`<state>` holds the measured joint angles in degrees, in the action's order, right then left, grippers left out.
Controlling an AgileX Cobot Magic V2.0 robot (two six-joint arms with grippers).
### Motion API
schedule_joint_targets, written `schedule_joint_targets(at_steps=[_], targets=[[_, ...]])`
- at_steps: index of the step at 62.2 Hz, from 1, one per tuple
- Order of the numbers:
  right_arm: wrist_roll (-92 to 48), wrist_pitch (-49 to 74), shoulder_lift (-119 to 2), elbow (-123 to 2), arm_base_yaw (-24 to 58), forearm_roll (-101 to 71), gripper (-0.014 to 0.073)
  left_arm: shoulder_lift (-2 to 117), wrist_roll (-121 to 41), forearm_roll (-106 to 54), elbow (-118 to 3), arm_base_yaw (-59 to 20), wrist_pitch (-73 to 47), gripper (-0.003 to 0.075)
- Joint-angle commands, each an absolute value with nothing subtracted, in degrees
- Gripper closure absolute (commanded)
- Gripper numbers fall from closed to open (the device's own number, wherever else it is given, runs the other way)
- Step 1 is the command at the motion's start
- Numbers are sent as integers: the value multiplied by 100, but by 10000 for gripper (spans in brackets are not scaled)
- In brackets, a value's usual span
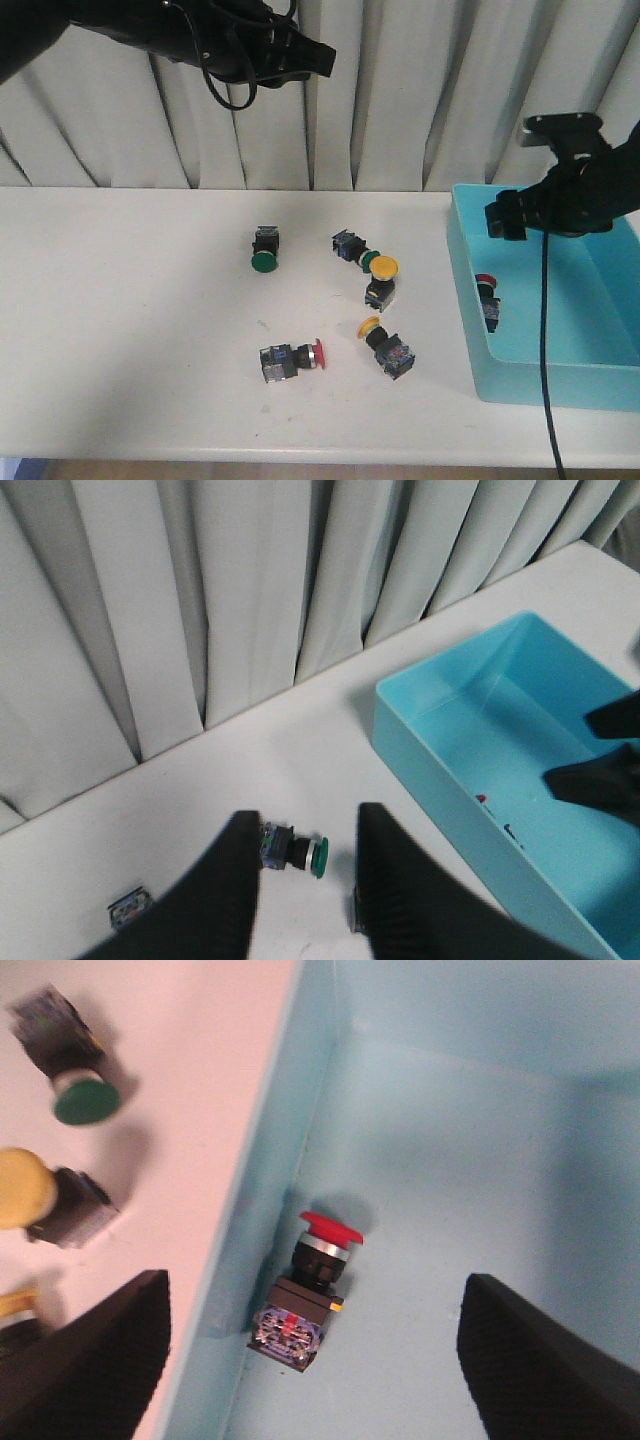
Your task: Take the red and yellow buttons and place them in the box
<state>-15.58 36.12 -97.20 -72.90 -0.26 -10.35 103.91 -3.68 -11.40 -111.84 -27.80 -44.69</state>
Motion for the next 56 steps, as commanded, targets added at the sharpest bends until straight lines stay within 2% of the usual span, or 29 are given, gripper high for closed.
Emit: schedule_joint_targets(at_steps=[1, 11, 16, 33, 56], targets=[[-1622, 3569, -9008, -7451, -39, -1086, 14, 10354, -359, -1281, -11359, -2852, -3867, 320], [-1582, 3700, -8415, -7451, -39, -1115, 14, 10884, -359, -1290, -11364, -2942, -3579, 108], [-1482, 3770, -8219, -7451, -39, -1123, 14, 11196, -353, -1290, -11453, -2996, -3513, 60], [-1451, 3982, -8053, -7451, -39, -1123, 14, 12386, -300, -1396, -12146, -3254, -3496, 86], [-1457, 3940, -8074, -7451, -39, -1111, 14, 13175, -310, -1438, -12358, -3428, -3392, 110]])
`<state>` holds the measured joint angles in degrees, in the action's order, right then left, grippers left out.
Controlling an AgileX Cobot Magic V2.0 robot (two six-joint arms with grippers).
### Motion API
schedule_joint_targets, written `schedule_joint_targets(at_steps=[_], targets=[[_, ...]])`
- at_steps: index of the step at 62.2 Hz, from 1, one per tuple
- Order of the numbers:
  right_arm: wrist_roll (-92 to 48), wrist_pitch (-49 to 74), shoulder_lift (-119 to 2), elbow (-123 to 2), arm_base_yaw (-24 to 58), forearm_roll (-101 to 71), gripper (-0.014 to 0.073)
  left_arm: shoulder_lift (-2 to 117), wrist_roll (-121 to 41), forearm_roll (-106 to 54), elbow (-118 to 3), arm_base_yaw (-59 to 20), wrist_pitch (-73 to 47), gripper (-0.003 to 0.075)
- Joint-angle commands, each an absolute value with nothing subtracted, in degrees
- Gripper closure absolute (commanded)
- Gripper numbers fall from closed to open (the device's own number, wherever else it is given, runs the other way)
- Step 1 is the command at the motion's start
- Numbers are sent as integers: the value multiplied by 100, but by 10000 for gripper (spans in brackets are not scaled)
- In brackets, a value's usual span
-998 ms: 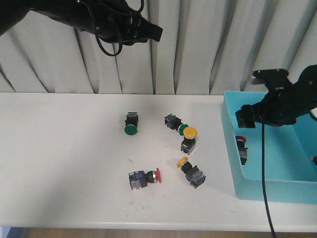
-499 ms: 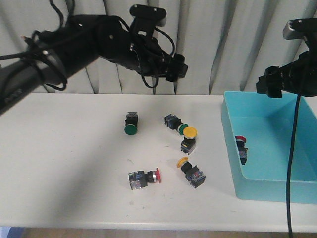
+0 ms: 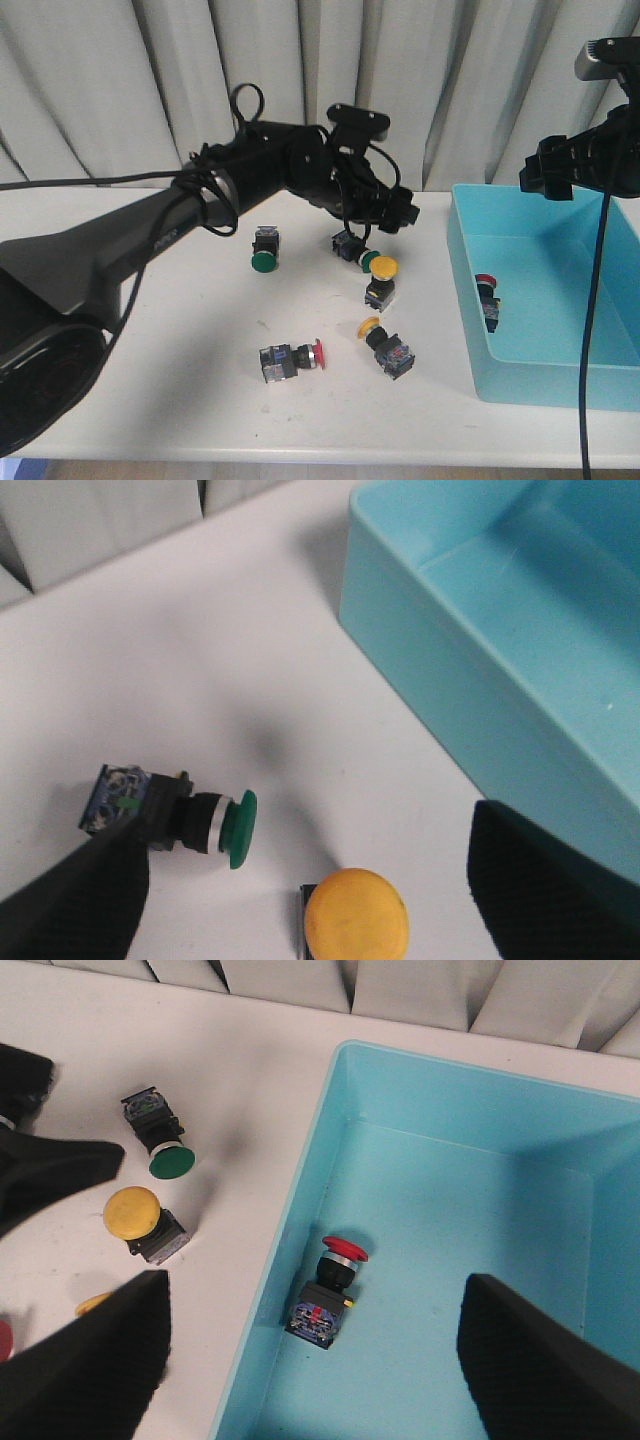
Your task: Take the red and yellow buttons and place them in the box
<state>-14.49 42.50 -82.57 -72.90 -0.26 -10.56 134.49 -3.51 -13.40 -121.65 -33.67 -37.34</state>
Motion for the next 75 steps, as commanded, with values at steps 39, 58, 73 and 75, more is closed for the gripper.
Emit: schedule_joint_targets(at_steps=[39, 58, 73, 75], targets=[[-1452, 3910, -8110, -7451, -39, -1125, 14, 13727, -354, -1531, -12354, -3535, -3659, 164], [-1452, 3903, -8110, -7451, -39, -1125, 14, 13776, -359, -1531, -12354, -3535, -3674, 280], [-1459, 3888, -8110, -7401, -39, -1125, 14, 13770, -348, -1538, -12354, -3535, -3867, 586], [-1480, 3837, -8110, -7356, -39, -1125, 14, 13741, -341, -1545, -12354, -3535, -3913, 636]])
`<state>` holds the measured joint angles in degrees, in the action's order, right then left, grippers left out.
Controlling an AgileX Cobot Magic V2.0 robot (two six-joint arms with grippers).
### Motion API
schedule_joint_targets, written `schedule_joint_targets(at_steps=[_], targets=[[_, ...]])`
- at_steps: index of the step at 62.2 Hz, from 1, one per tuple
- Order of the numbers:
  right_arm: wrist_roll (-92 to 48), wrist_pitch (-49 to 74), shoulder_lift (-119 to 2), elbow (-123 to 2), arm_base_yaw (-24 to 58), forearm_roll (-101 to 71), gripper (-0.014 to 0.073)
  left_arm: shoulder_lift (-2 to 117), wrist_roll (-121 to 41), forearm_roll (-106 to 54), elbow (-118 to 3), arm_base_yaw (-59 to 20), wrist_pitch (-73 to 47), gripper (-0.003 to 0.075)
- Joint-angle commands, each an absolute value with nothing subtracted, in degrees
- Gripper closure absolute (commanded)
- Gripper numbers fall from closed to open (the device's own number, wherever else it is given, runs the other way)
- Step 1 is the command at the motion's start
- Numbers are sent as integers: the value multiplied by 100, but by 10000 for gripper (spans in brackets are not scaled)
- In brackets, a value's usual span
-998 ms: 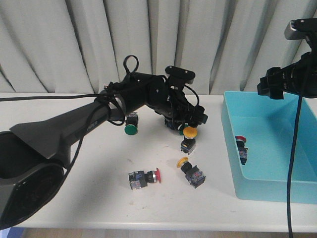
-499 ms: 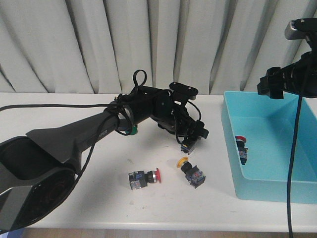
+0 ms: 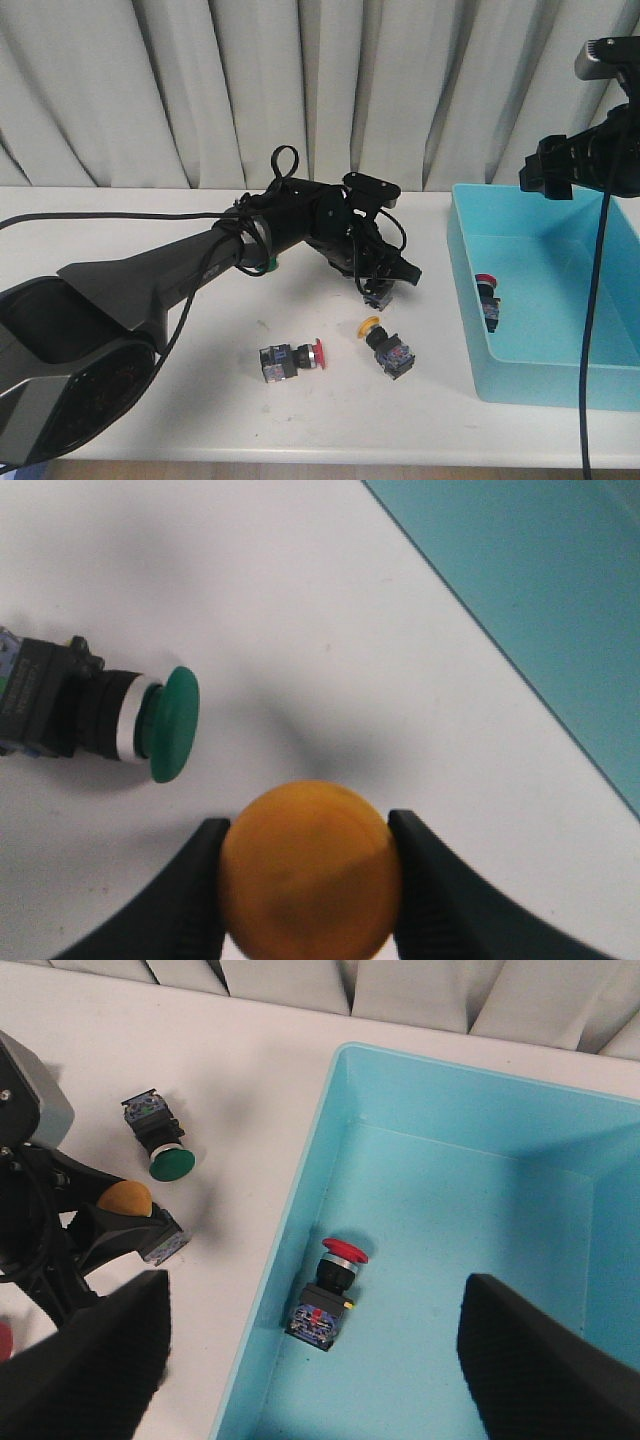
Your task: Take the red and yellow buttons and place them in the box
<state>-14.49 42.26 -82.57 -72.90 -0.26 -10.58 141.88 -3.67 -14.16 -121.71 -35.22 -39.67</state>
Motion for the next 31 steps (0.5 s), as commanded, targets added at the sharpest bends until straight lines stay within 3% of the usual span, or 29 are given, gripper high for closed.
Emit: schedule_joint_targets(at_steps=[1, 6, 19, 31], targets=[[-1480, 3807, -8110, -7326, -39, -1125, 14, 13722, -334, -1545, -12354, -3535, -3938, 655], [-1664, 3494, -8110, -7068, -39, -1140, 14, 13626, -297, -1566, -12354, -3535, -4086, 729], [-3039, 2247, -8110, -6114, 7, -2154, 14, 12987, -296, -1600, -12354, -3474, -4504, 727], [-5582, 1673, -8110, -5442, 693, -3755, 14, 12284, -308, -1590, -12354, -3289, -4907, 728]])
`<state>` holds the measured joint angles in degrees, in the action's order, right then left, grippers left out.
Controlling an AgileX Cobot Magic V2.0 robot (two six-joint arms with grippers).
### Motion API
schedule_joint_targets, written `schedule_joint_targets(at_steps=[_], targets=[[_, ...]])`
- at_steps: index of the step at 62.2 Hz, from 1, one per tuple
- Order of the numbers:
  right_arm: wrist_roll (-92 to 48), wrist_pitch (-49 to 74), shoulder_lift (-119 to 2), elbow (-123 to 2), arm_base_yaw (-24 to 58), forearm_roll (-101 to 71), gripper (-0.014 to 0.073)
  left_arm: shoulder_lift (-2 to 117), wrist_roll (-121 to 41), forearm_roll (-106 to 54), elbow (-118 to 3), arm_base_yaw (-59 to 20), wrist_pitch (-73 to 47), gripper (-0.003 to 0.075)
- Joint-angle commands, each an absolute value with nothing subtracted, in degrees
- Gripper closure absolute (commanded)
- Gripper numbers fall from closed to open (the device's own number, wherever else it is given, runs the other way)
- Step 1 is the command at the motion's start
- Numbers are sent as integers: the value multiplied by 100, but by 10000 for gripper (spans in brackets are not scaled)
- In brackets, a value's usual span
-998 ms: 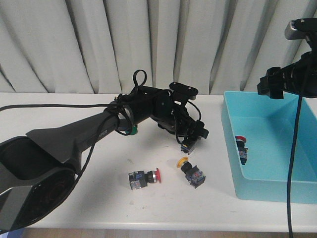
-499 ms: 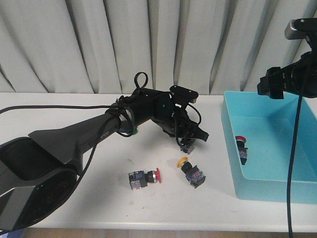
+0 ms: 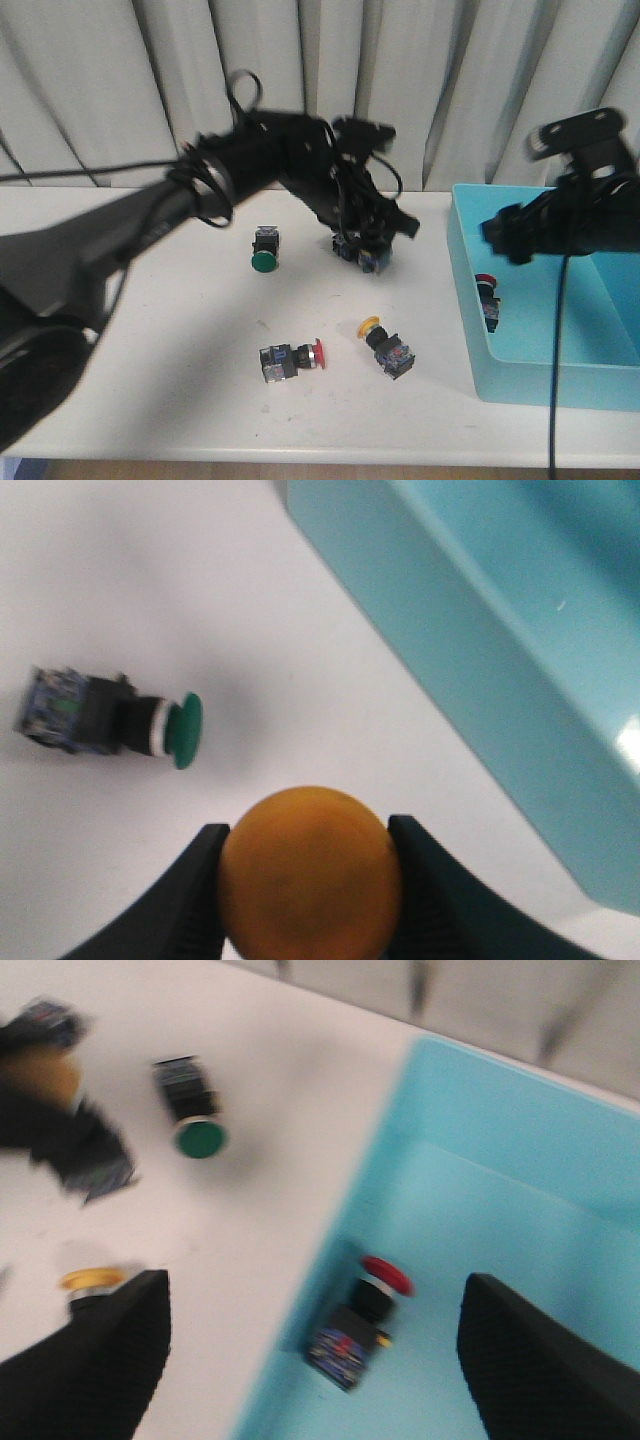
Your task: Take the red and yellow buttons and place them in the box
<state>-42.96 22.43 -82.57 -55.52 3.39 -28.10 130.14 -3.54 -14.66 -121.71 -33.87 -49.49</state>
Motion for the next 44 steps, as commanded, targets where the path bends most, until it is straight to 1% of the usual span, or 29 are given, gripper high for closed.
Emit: schedule_joint_targets(at_steps=[1, 11, 18, 36, 44], targets=[[-5759, 1643, -8110, -5400, 762, -3886, 14, 12240, -308, -1590, -12354, -3266, -4936, 728], [-7436, 1420, -8104, -5075, 1371, -5208, 14, 11863, -312, -1629, -12354, -3157, -5390, 728], [-8125, 1456, -8091, -5049, 1581, -5905, 14, 11678, -320, -1798, -12354, -3134, -5658, 728], [-9065, 1832, -8091, -5049, 1626, -7055, 14, 11518, -795, -2820, -12354, -3134, -5979, 728], [-9229, 1761, -8048, -5049, 1626, -7270, 14, 11514, -917, -3156, -12354, -3134, -6172, 728]])
